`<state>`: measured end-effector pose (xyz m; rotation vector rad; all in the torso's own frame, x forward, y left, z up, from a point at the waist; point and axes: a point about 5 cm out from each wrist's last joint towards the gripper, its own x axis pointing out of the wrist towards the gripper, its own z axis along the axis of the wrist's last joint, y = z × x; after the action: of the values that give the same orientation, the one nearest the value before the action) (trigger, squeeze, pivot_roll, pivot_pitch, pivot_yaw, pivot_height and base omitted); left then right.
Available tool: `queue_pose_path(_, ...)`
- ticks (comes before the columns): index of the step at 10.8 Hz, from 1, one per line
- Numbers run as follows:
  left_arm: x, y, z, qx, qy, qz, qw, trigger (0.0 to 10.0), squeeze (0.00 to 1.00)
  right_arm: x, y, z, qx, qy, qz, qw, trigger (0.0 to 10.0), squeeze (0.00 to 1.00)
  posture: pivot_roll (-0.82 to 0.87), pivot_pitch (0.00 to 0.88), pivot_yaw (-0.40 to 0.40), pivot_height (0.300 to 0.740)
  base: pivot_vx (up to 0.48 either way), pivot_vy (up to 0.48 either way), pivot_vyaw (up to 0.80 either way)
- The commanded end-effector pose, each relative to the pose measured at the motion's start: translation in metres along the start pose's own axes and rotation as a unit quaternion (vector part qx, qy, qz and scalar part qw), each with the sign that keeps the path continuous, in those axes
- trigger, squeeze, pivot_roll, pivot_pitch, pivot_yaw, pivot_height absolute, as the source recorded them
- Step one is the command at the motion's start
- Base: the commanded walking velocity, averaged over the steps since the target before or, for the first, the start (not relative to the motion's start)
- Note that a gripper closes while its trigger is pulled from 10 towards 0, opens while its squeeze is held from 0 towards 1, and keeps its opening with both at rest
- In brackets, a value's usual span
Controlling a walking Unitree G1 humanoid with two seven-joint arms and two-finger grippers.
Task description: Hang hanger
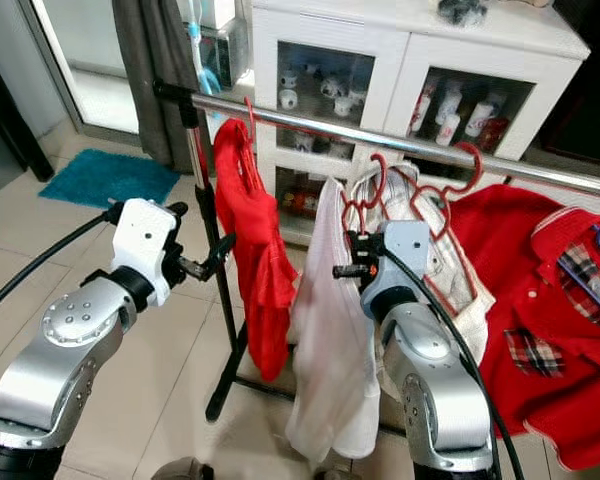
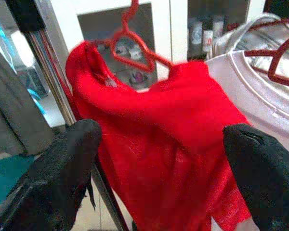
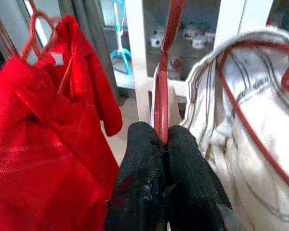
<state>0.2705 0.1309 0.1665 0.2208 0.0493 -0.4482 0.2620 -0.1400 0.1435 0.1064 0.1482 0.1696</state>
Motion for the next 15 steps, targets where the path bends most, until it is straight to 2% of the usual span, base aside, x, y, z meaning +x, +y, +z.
queue_pose_path(1,-0.001,-0.001,0.002,-0.002,0.000,-0.001,1.000,10.0,0.00,-0.002,0.000,0.008,-0.007,-0.020,-0.001,1.000,0.0,0.00,0.08,0.058,-0.024,0.740,-0.277,0.000,0.00)
queue_pose_path(4,-0.001,-0.004,0.001,-0.009,0.002,-0.003,1.000,10.0,0.00,-0.003,-0.001,0.006,-0.019,-0.001,-0.007,1.000,0.0,0.00,0.06,0.062,-0.024,0.740,-0.292,0.000,0.00)
queue_pose_path(12,0.001,-0.008,0.000,-0.010,0.002,-0.011,1.000,10.0,0.00,-0.009,-0.004,0.009,-0.027,-0.007,-0.002,1.000,0.0,0.00,0.05,0.057,-0.024,0.740,-0.290,0.000,0.00)
queue_pose_path(13,0.006,-0.012,-0.002,-0.045,0.011,-0.039,0.998,10.0,0.40,-0.007,0.003,0.014,-0.030,-0.020,0.018,0.999,0.0,0.00,0.05,0.049,-0.031,0.740,0.000,0.000,0.00)
queue_pose_path(14,0.012,-0.014,0.001,-0.056,0.007,-0.058,0.997,10.0,1.00,-0.006,0.006,0.016,-0.029,-0.028,0.030,0.999,0.0,0.00,0.05,0.044,-0.030,0.740,0.000,0.000,0.00)
queue_pose_path(15,0.020,-0.017,0.006,-0.065,-0.002,-0.079,0.995,10.0,1.00,-0.004,0.013,0.020,-0.041,-0.037,0.057,0.997,0.0,0.00,0.05,0.042,-0.031,0.740,0.000,0.000,0.00)
